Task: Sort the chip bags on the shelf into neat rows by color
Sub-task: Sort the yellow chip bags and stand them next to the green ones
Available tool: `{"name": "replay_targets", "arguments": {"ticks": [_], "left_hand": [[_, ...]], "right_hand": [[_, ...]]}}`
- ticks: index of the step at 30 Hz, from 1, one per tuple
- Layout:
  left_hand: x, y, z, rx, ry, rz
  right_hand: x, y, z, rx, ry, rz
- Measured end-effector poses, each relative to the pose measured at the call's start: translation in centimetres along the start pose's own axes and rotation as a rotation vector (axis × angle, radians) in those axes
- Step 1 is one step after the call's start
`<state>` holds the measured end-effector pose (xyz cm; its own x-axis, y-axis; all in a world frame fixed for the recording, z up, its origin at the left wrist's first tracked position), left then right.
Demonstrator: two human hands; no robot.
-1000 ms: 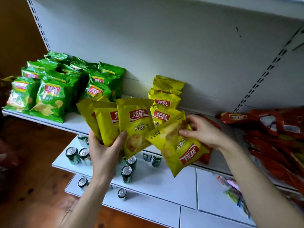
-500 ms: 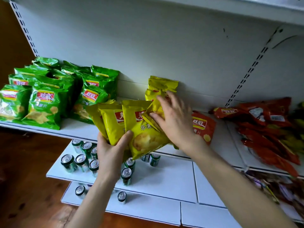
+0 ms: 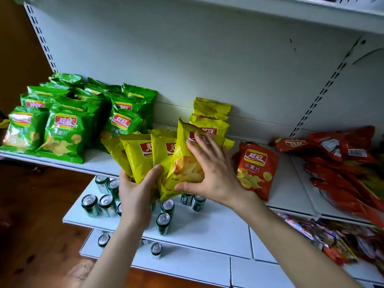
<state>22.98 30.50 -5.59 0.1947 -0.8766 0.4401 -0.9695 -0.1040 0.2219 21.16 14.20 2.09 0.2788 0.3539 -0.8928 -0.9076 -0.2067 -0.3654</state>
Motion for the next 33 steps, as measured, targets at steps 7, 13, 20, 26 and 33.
{"name": "replay_targets", "arguments": {"ticks": [7,13,20,26,33], "left_hand": [[0.3,0.2,-0.6,0.046,0.011,0.000],[-0.1,0.2,-2.1,0.182,-0.091,-0.016],[-0.4,-0.2,-2.4,0.209,-0.181,-0.009],[-2.1,-0.7,-2.9,0.207,-0.129,-0.073],[-2.2,-1.1,-2.3,0.200,-0.131,-0.085]], "right_hand": [[-1.1,0.2,-2.1,0.164,-0.521,-0.207],[-0.4,0.8,-4.8,0.435,-0.590,-0.238],[2.3,1.0,-6.9,0.557,-1.052,-0.069],[0.6,3.6,-13.3,0.653,-1.241,-0.523],[1.4,8.4,-18.8,0.777,-1.099,-0.595]]}}
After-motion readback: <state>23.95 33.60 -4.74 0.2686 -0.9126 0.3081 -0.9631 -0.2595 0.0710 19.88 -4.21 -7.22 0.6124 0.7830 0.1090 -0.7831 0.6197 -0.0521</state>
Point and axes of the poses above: each hand's wrist, its own y-axis away from the middle knuckle, its own x-axis out of the palm, z = x × y, the point moved 9 cm from there along -y, towards the middle knuckle, and after that the axes turned 3 degrees about -x, right-handed, at the moved point
